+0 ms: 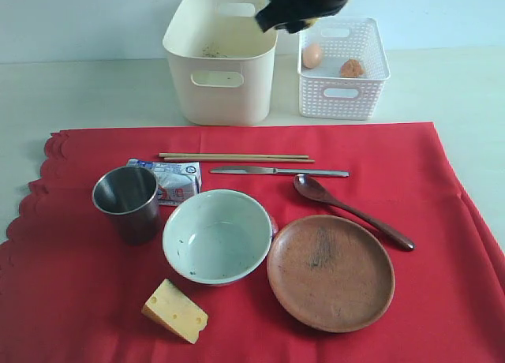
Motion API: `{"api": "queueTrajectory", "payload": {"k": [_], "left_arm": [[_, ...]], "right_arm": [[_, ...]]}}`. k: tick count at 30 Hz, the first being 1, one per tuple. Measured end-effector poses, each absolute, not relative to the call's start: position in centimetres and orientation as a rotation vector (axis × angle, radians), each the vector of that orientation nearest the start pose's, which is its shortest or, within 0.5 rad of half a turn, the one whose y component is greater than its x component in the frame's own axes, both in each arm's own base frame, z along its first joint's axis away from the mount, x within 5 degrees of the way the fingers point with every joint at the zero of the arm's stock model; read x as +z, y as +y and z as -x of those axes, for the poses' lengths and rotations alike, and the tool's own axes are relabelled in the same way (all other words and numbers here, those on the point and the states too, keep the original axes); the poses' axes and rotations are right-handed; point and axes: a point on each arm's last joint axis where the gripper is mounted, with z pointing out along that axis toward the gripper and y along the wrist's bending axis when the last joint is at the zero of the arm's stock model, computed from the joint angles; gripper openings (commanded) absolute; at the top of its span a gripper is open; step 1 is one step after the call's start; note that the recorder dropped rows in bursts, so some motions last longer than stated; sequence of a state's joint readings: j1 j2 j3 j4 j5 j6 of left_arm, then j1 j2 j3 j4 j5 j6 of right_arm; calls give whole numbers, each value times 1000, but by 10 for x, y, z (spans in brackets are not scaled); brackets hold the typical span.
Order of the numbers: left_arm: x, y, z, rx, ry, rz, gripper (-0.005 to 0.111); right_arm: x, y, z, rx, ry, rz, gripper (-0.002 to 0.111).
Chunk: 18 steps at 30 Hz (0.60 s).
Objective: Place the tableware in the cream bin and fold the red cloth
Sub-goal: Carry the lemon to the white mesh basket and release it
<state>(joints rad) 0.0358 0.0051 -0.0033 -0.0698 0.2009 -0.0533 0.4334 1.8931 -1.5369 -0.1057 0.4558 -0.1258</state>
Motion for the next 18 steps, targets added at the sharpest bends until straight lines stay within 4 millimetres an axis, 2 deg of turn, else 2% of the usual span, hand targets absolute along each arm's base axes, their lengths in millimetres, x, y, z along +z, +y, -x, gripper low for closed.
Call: {"api": "queueTrajectory", "payload": {"k": [3,8,14,16,18], "left_arm": [[196,1,-56,-76,1682,122,0],[196,1,-56,-76,1682,122,0],[196,1,-56,-76,1682,122,0],[196,1,-56,-76,1682,122,0],[196,1,-56,-76,1682,122,0]], "right_arm": [[258,151,-429,61,2172,539,0],[225,117,-460,92,2153,322,0],[188,103,-475,92,2177,259,1],[178,101,-477,91,2191,254,8],[170,101,-479,91,2197,254,20]]}}
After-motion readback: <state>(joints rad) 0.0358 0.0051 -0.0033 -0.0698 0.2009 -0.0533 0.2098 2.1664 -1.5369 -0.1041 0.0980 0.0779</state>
